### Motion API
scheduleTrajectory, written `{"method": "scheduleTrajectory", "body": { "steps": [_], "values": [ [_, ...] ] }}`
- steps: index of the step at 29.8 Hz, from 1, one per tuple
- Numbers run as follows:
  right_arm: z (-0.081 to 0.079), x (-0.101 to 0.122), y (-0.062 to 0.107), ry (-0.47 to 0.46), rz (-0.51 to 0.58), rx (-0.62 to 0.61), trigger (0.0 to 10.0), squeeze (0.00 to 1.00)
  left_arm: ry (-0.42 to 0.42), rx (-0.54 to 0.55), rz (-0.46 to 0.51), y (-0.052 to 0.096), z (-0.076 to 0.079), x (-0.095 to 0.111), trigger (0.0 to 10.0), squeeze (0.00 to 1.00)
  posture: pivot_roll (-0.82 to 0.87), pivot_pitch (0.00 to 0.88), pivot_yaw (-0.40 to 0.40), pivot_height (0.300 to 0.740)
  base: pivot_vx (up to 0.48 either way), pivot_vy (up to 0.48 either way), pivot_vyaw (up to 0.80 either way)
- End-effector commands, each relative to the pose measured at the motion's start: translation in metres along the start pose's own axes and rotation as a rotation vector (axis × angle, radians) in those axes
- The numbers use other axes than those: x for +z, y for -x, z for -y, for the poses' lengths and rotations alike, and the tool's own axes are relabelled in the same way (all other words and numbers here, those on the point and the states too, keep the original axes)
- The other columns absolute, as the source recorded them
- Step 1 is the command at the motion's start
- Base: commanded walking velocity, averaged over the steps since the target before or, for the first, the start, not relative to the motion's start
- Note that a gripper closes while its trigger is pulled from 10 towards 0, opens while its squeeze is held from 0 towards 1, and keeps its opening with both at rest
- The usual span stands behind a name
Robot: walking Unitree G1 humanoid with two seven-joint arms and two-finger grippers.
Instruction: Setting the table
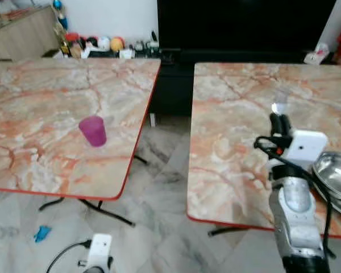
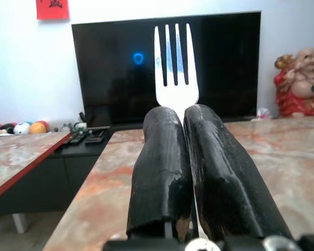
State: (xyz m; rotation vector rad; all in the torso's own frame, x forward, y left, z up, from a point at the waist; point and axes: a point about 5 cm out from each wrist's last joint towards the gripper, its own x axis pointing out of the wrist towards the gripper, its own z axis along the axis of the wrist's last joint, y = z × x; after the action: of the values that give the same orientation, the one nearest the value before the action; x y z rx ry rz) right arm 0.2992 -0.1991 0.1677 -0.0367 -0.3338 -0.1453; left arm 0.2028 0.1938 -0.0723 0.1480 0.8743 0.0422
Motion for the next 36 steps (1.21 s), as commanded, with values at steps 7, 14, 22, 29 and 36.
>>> {"method": "scheduleTrajectory", "body": {
  "steps": [7,14,22,29,36],
  "values": [
    [-0.0051,0.0034,-0.0022,-0.005,0.012,0.011,10.0,0.0,-0.01,0.002,-0.022,0.0006,-0.0052,-0.0041,10.0,0.0,0.01,0.0,0.02,0.74,0.0,-0.252,0.0],
    [-0.0056,0.0034,-0.0018,-0.008,0.011,0.009,10.0,0.0,-0.016,0.005,-0.027,0.0012,-0.0077,-0.0065,10.0,0.0,0.01,0.0,0.02,0.74,0.0,-0.253,0.0],
    [-0.0053,0.0034,-0.0017,-0.008,0.01,0.011,10.0,0.0,-0.009,0.007,-0.033,0.0018,-0.0077,-0.0091,10.0,0.0,0.01,0.0,0.016,0.74,0.0,-0.253,0.0],
    [-0.005,0.0033,-0.0015,-0.007,0.01,0.01,10.0,0.0,-0.009,0.0,-0.037,0.0021,-0.0053,-0.0106,10.0,0.0,0.0,0.0,0.017,0.74,0.0,-0.251,0.0],
    [-0.0047,0.0031,-0.0019,-0.007,0.009,0.007,10.0,0.0,-0.014,-0.002,-0.037,0.0021,-0.0058,-0.0105,10.0,0.0,0.0,0.0,0.021,0.74,0.0,-0.252,0.0]
  ]
}}
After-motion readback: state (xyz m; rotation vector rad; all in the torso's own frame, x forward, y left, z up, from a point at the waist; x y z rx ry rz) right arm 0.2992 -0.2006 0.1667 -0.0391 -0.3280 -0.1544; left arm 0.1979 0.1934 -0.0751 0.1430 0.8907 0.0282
